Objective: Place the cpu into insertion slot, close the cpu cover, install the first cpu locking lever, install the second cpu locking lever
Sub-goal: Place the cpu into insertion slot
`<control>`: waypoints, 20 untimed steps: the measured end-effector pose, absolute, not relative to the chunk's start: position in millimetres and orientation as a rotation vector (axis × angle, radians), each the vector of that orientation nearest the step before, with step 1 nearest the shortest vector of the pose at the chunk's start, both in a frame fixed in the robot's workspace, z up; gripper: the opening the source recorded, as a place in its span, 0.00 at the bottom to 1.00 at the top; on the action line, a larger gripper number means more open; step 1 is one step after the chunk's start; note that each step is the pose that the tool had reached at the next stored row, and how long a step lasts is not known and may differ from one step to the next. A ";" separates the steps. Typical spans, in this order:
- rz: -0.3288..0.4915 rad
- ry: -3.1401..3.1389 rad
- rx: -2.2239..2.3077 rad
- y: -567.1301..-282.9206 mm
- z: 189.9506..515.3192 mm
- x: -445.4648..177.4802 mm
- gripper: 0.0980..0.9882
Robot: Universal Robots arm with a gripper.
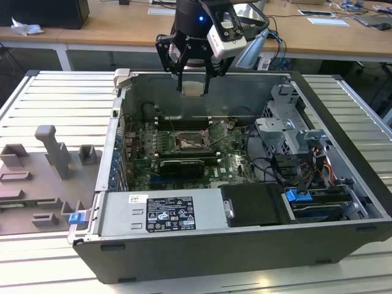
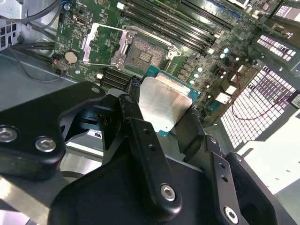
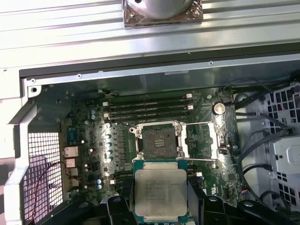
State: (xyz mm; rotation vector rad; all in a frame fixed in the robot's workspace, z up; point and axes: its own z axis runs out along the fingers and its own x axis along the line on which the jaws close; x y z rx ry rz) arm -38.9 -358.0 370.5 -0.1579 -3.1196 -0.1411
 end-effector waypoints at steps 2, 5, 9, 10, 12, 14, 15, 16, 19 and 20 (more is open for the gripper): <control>-0.141 -3.120 -0.161 -358.0 370.5 -38.9 0.50; -0.141 -3.119 -0.165 -358.0 370.4 -38.9 0.50; -0.141 -3.119 -0.171 -358.0 370.4 -38.9 0.50; -0.141 -3.119 -0.172 -358.0 370.3 -38.9 0.50; -0.141 -3.119 -0.174 -358.0 370.3 -38.9 0.50; -0.141 -3.119 -0.177 -358.0 370.3 -38.9 0.50; -0.141 -3.119 -0.178 -358.0 370.2 -38.9 0.50; -0.141 -3.119 -0.180 -358.0 370.2 -38.9 0.50; -0.141 -3.119 -0.183 -358.0 370.2 -38.9 0.50; -0.141 -3.119 -0.185 -358.0 370.2 -38.9 0.50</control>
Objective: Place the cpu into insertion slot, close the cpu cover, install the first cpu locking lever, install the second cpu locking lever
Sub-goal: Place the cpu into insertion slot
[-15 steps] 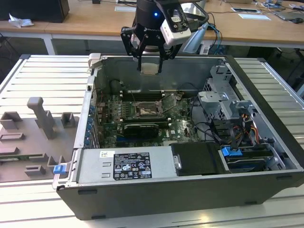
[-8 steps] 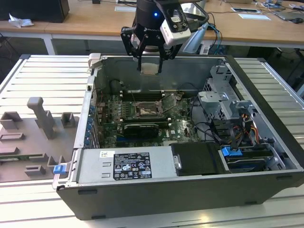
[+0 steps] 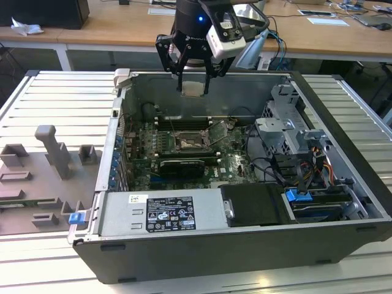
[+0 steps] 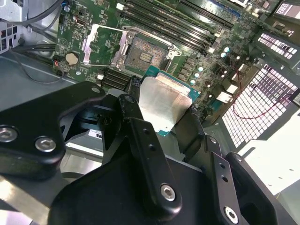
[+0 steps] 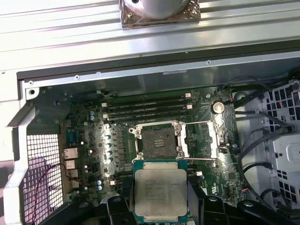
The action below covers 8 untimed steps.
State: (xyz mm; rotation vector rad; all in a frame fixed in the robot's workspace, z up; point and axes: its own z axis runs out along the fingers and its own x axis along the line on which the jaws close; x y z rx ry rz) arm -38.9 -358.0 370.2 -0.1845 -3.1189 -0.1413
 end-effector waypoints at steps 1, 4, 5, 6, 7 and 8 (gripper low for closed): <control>-0.141 -3.119 -0.190 -358.0 370.1 -38.9 0.50; -0.142 -3.118 -0.210 -358.0 370.0 -38.9 0.50; -0.142 -3.118 -0.215 -358.0 369.9 -38.9 0.50; -0.142 -3.117 -0.224 -358.0 369.9 -38.9 0.50; -0.142 -3.117 -0.232 -358.0 369.8 -38.9 0.50; -0.142 -3.117 -0.244 -358.0 369.7 -38.9 0.50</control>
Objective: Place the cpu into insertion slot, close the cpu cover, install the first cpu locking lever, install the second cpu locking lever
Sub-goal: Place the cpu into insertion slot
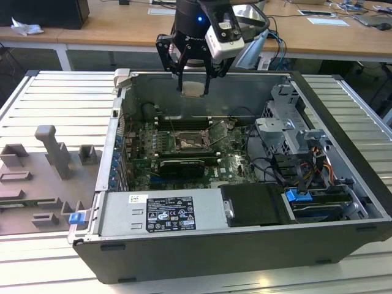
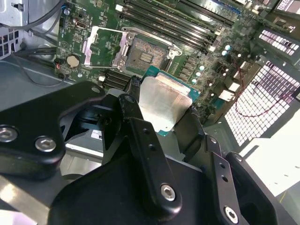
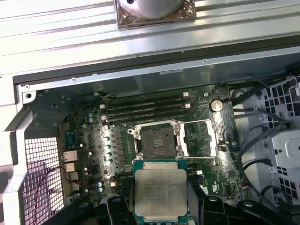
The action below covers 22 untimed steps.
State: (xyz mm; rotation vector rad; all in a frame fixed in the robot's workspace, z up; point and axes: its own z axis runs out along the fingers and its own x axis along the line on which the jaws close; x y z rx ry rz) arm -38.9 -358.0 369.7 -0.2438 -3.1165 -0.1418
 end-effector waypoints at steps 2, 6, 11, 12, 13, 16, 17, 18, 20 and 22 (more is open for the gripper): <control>-0.142 -3.115 -0.272 -358.0 369.5 -38.9 0.50; -0.142 -3.108 -0.371 -358.0 369.0 -38.9 0.50; -0.143 -3.096 -0.479 -358.0 368.5 -38.9 0.50; -0.143 -3.090 -0.522 -358.0 368.3 -38.9 0.50; -0.143 -3.086 -0.554 -358.0 368.1 -38.9 0.50; -0.143 -3.073 -0.633 -358.0 367.6 -38.9 0.50; -0.143 -3.068 -0.659 -358.0 367.4 -38.9 0.50; -0.143 -3.063 -0.685 -358.0 367.3 -38.9 0.50; -0.144 -3.055 -0.727 -358.0 367.0 -38.9 0.50; -0.143 -3.048 -0.753 -358.0 365.1 -39.0 0.50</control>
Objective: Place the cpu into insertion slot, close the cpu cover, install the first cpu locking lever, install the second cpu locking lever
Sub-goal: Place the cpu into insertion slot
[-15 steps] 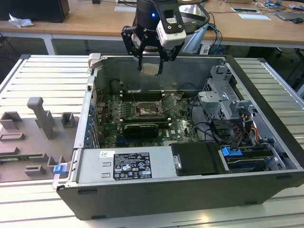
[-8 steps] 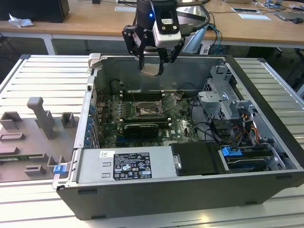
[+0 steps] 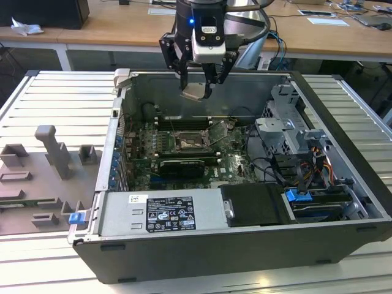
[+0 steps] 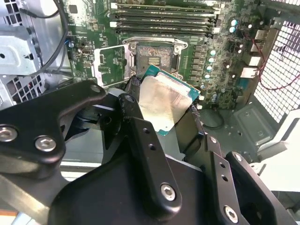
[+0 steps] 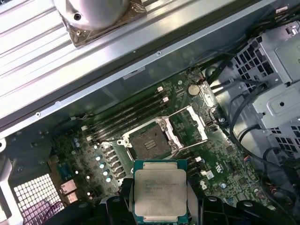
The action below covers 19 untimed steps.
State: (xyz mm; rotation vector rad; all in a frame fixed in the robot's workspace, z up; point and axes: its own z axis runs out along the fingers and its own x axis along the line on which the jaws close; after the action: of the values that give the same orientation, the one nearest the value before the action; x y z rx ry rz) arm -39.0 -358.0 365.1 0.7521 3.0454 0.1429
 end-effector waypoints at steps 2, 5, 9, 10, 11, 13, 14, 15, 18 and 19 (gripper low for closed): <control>0.142 3.046 0.754 -358.0 363.5 -39.0 0.50; 0.141 3.046 0.754 -358.0 361.5 -38.9 0.50; 0.137 3.043 0.761 -358.0 359.3 -38.9 0.50; 0.135 3.041 0.768 -358.1 359.3 -38.9 0.50; 0.134 3.036 0.786 -358.1 359.1 -39.0 0.50; 0.134 3.025 0.824 -358.0 358.9 -39.0 0.50; 0.133 3.008 0.877 -358.0 358.6 -38.9 0.50; 0.133 2.993 0.923 -358.0 358.2 -38.9 0.50; 0.133 2.972 0.984 -358.0 357.8 -38.9 0.50; 0.133 2.966 1.000 -358.0 357.7 -38.9 0.50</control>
State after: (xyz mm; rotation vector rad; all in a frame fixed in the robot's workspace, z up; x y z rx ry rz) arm -38.9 -358.0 357.7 1.0001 2.9660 0.1329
